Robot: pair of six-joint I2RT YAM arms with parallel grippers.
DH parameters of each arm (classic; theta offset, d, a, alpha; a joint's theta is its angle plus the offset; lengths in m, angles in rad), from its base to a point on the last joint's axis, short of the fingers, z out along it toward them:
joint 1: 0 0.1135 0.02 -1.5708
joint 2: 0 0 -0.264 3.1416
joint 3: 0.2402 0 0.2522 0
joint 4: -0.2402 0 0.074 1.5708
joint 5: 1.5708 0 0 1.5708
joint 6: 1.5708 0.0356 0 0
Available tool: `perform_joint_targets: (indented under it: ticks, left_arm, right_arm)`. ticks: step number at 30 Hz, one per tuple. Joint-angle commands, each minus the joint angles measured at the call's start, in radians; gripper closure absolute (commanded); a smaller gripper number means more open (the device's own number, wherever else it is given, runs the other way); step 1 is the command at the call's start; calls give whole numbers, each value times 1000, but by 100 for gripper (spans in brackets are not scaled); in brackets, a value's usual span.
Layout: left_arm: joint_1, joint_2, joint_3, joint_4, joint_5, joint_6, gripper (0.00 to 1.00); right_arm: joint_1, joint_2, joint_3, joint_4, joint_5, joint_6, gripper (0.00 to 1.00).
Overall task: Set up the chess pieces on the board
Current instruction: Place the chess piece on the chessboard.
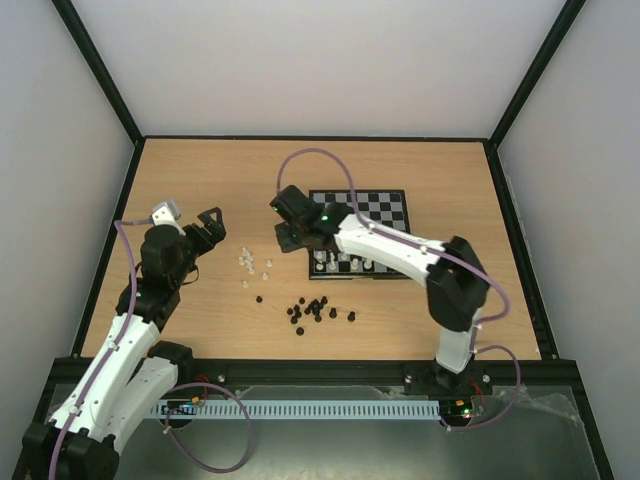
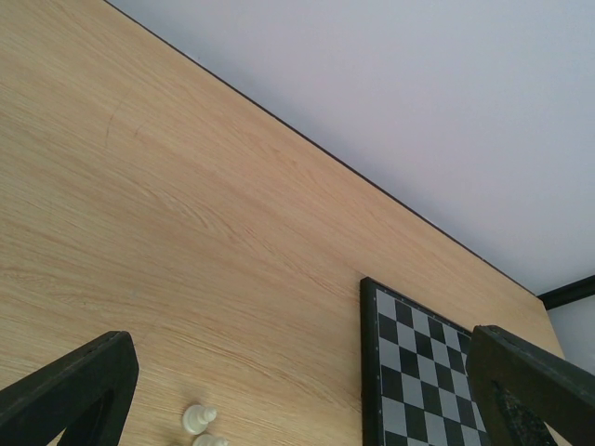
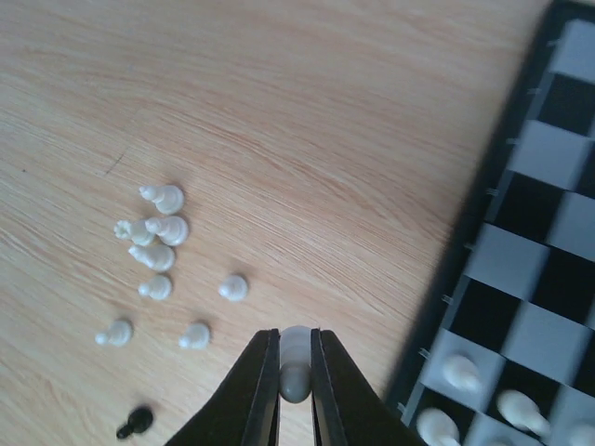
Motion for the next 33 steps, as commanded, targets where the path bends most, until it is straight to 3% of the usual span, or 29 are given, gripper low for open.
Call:
perform_joint_targets:
  ticks: [1,11,28,33]
  left_arm:
    - [-1,-12,0,-7,6,4,0]
    - [-2,-10,-3,-2,10,5,0]
    - [-3,-8,-5,0,7,6,1]
    - [-3,-4,-5,1,7,7,1]
  right_arm:
    - [-27,-142,-129,-69,80,11,89]
    - [-191,-335,-402,-49,52,29,88]
    - [-288,-275,-497,20,16,9,87]
    - [-289,-300,-501,36,-40,-11,76]
